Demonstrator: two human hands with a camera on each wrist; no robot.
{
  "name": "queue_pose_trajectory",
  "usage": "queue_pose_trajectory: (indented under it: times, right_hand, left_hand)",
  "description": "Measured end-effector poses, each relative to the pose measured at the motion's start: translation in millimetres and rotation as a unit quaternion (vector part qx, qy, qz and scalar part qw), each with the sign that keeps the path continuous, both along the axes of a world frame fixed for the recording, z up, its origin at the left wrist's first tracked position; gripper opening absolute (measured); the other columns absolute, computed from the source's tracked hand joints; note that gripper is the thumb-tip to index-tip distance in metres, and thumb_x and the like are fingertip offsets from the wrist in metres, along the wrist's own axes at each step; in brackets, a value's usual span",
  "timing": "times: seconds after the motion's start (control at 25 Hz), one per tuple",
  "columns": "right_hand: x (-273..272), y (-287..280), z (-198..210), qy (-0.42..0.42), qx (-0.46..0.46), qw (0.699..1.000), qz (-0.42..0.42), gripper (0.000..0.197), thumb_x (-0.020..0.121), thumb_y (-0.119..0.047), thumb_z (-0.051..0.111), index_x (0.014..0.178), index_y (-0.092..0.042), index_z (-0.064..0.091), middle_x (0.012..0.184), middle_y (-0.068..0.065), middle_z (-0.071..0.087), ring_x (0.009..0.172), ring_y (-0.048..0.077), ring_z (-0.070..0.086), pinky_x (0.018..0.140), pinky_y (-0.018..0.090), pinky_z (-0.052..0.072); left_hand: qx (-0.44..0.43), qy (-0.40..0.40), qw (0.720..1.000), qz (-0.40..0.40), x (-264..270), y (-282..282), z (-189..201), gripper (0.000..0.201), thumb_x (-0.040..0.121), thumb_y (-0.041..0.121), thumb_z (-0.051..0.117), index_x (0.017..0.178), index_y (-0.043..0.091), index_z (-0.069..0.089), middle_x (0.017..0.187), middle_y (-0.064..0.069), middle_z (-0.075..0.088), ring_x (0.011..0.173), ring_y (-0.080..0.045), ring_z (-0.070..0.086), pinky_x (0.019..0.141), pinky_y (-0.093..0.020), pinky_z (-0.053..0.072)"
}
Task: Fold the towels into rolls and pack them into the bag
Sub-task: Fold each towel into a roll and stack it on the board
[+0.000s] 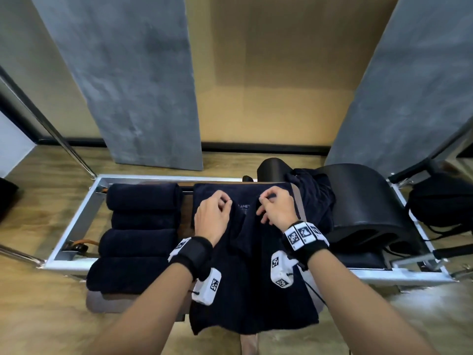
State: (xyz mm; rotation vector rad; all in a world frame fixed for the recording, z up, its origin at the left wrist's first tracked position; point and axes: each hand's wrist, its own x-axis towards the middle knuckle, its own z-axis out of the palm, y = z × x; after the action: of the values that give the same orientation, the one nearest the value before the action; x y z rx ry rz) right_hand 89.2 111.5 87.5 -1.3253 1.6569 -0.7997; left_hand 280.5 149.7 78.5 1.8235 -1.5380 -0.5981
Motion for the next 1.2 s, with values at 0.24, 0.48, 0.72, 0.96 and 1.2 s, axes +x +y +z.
queue_pose_trajectory:
  times: [0.24, 0.48, 0.72, 0.96, 1.2]
  right_hand:
    - [-43, 36, -39, -0.005, 0.055, 0.998, -0.035, 0.014, 0.098, -0.008, 0.066, 0.11, -0.011, 0.06, 0.071, 0.016, 0.073, 0.04, 0.021, 0.056, 0.038, 0.027, 0.043]
    - [-81, 113, -87, 0.107, 0.16, 0.981, -0.001, 0.026, 0.09, -0.019, 0.078, 0.096, -0.014, 0.054, 0.052, 0.014, 0.068, 0.029, 0.021, 0.043, 0.035, 0.022, 0.033]
    - [-75, 112, -58, -0.114, 0.039, 0.981, -0.149, 0.012, 0.104, -0.009, 0.061, 0.108, -0.002, 0.052, 0.074, 0.026, 0.073, 0.051, 0.037, 0.069, 0.043, 0.035, 0.057]
    - [-74, 149, -46, -0.033, -0.04, 0.997, -0.059, 0.046, 0.1, 0.005, 0.057, 0.133, -0.027, 0.058, 0.109, 0.004, 0.072, 0.092, 0.02, 0.074, 0.084, 0.038, 0.064]
    - [-79, 193, -72, 0.228, -0.072, 0.966, 0.096, 0.03, 0.089, -0.011, 0.079, 0.118, -0.012, 0.075, 0.119, -0.002, 0.059, 0.116, 0.015, 0.055, 0.108, 0.027, 0.043]
  left_hand:
    - [0.039, 0.002, 0.998, 0.039, 24, 42, -52, 0.016, 0.094, 0.032, 0.075, 0.103, 0.021, 0.069, 0.085, 0.008, 0.066, 0.085, -0.02, 0.07, 0.076, -0.035, 0.056]
    - [0.197, -0.122, 0.972, 0.038, 30, 110, -72, 0.03, 0.094, 0.053, 0.07, 0.111, 0.029, 0.064, 0.097, 0.001, 0.074, 0.102, -0.028, 0.071, 0.076, -0.038, 0.052]
    - [0.06, 0.108, 0.986, 0.112, 30, 104, -49, 0.013, 0.104, 0.019, 0.062, 0.092, 0.018, 0.057, 0.075, -0.014, 0.075, 0.059, -0.021, 0.072, 0.056, -0.036, 0.059]
    - [0.017, 0.11, 0.994, 0.009, 33, 124, -52, 0.05, 0.099, 0.014, 0.069, 0.143, 0.017, 0.043, 0.136, 0.0, 0.053, 0.12, -0.015, 0.057, 0.104, -0.039, 0.051]
    - [0.075, -0.171, 0.968, -0.17, 44, 182, -79, 0.04, 0.093, 0.05, 0.072, 0.125, 0.029, 0.062, 0.134, 0.015, 0.048, 0.128, -0.013, 0.047, 0.096, -0.038, 0.044]
